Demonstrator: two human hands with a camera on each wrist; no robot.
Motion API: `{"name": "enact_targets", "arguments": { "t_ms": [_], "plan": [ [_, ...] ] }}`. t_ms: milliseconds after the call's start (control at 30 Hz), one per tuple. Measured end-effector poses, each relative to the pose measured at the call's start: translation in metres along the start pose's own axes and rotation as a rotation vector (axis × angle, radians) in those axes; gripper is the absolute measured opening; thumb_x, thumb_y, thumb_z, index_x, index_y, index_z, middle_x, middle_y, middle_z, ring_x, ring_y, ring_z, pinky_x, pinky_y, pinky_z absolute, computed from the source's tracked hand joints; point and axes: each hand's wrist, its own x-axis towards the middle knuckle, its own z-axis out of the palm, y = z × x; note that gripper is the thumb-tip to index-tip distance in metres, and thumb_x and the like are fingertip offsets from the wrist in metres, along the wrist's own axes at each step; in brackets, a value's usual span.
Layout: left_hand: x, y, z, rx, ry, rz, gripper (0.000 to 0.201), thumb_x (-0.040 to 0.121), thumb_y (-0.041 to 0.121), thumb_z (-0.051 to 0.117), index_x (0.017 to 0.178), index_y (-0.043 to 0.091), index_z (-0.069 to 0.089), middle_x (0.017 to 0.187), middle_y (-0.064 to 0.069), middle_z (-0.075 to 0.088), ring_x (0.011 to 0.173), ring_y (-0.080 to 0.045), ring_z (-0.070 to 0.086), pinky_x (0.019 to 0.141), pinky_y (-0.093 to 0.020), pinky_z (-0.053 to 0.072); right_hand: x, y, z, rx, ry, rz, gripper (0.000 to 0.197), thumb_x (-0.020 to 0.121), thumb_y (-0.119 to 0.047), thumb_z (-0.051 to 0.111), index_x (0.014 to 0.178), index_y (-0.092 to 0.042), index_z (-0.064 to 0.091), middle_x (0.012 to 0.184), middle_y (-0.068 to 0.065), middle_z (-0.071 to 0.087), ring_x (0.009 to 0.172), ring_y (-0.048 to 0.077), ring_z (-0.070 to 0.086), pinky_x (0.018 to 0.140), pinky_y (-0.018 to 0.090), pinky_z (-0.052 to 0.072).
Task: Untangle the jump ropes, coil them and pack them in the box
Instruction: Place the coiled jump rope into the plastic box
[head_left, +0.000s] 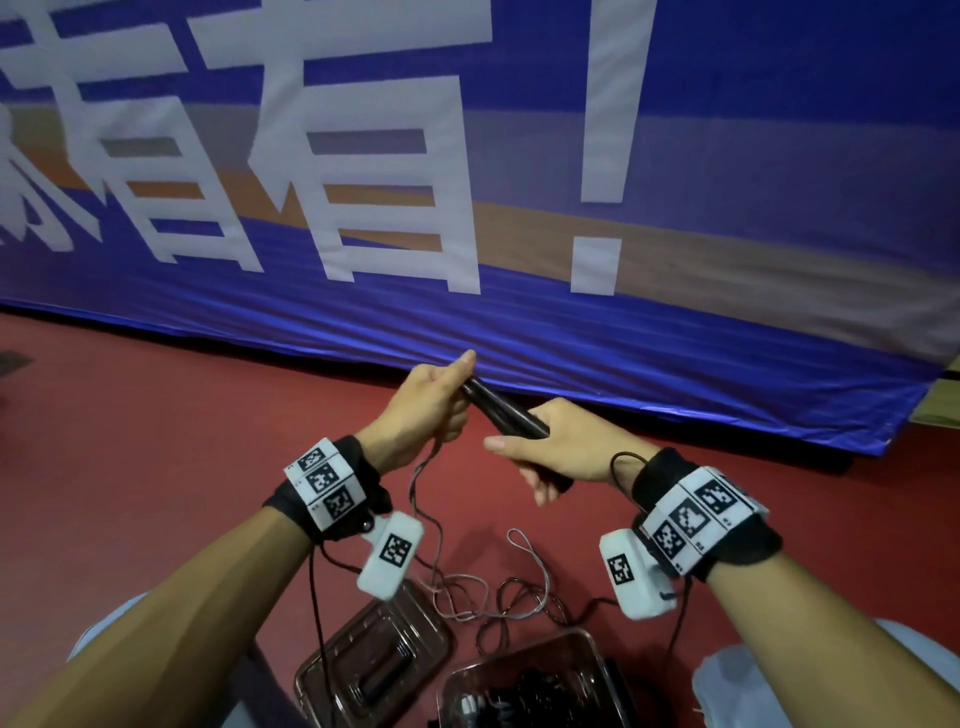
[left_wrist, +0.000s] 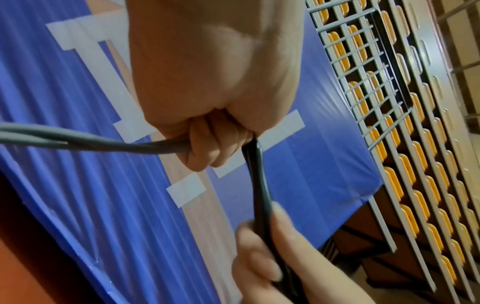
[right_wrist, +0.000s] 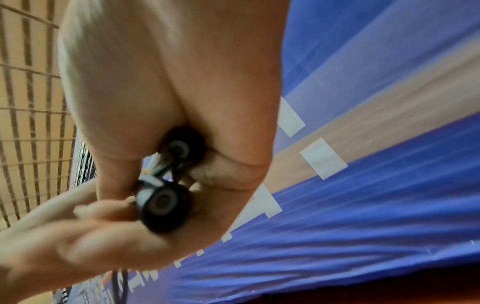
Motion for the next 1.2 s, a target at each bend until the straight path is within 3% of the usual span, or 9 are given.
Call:
{"name": "enact_targets", "arguments": {
  "t_ms": [200,333,500,600,733,800,900,1067,1200],
  "plan": [
    [0.006,-0.001,-0.013,-0.182,0.111,-0.093,0.057,0.105,0.038,0.048,0.051,0.029,0.032,0.048,0.007,0.014,0.039,-0.008,0.013,0.043,-0.022,0.012,-0.006,-0.006,0.010,0.241,-0.263,0.165,0.041,0.099,-0.051,0.059,0.095,-0.010,0.061,0.071,0.006,0.063,0.051,0.015,0.058,0.044,0.022,0.049],
    [0.011,-0.003,-0.024,-0.247,0.157,-0.131,0.053,0.105,0.036,0.048,0.056,0.027,0.032,0.046,0.008,0.016,0.037,-0.007,0.013,0.039,-0.020,0.013,-0.003,-0.008,0.018,0.472,-0.288,0.130,0.044,0.103,-0.054,0.047,0.093,-0.011,0.053,0.063,0.001,0.048,0.038,0.003,0.031,0.034,0.015,0.022],
    [0.010,-0.001,-0.029,-0.236,0.098,-0.134,0.054,0.105,0.037,0.049,0.055,0.028,0.032,0.047,0.009,0.016,0.037,-0.007,0.013,0.036,-0.019,0.018,-0.001,-0.008,0.022,0.754,-0.328,0.206,0.061,0.097,-0.069,0.042,0.100,-0.009,0.058,0.073,0.006,0.056,0.042,0.006,0.039,0.036,0.015,0.029],
    [0.010,0.000,-0.034,-0.274,0.063,-0.193,0.053,0.103,0.039,0.051,0.056,0.027,0.030,0.046,0.010,0.015,0.036,-0.006,0.014,0.034,-0.019,0.017,0.001,-0.006,0.027,0.894,-0.378,0.172,0.047,0.103,-0.054,0.044,0.104,-0.008,0.053,0.071,0.002,0.047,0.044,0.002,0.030,0.036,0.013,0.024],
    [0.008,0.004,-0.039,-0.384,0.050,-0.257,0.049,0.102,0.041,0.052,0.060,0.024,0.030,0.044,0.010,0.018,0.033,-0.004,0.016,0.032,-0.018,0.016,0.005,-0.004,0.037,0.948,-0.447,0.144,0.035,0.110,-0.032,0.043,0.125,-0.002,0.052,0.085,0.001,0.051,0.056,0.003,0.033,0.046,0.015,0.026],
    [0.006,0.006,-0.038,-0.379,0.075,-0.253,0.047,0.101,0.040,0.053,0.063,0.024,0.031,0.044,0.010,0.019,0.033,-0.004,0.018,0.031,-0.018,0.019,0.005,-0.004,0.046,0.949,-0.481,0.148,0.035,0.110,-0.033,0.043,0.123,-0.003,0.055,0.087,0.001,0.052,0.060,0.003,0.032,0.047,0.016,0.028],
    [0.005,0.006,-0.036,-0.359,0.086,-0.255,0.046,0.101,0.038,0.054,0.065,0.024,0.030,0.044,0.010,0.020,0.033,-0.004,0.018,0.030,-0.018,0.020,0.006,-0.007,0.059,0.997,-0.527,0.166,0.037,0.107,-0.045,0.047,0.103,-0.009,0.057,0.074,-0.003,0.043,0.059,0.004,0.019,0.043,0.016,0.024],
    [0.007,0.004,-0.040,-0.368,0.087,-0.250,0.045,0.100,0.043,0.054,0.066,0.023,0.031,0.046,0.009,0.023,0.033,-0.005,0.020,0.031,-0.018,0.019,0.007,-0.013,0.075,0.818,-0.260,0.120,0.039,0.105,-0.048,0.050,0.078,-0.019,0.046,0.063,-0.006,0.036,0.053,0.006,0.017,0.038,0.015,0.018],
    [0.013,0.005,-0.049,-0.220,0.081,-0.193,0.048,0.100,0.057,0.045,0.067,0.023,0.037,0.061,0.003,0.020,0.042,-0.010,0.019,0.040,-0.022,0.018,0.008,-0.005,0.079,0.187,0.147,-0.077,0.051,0.103,-0.049,0.054,0.072,-0.009,0.059,0.058,0.001,0.050,0.046,0.015,0.039,0.046,0.026,0.034]
  ]
}}
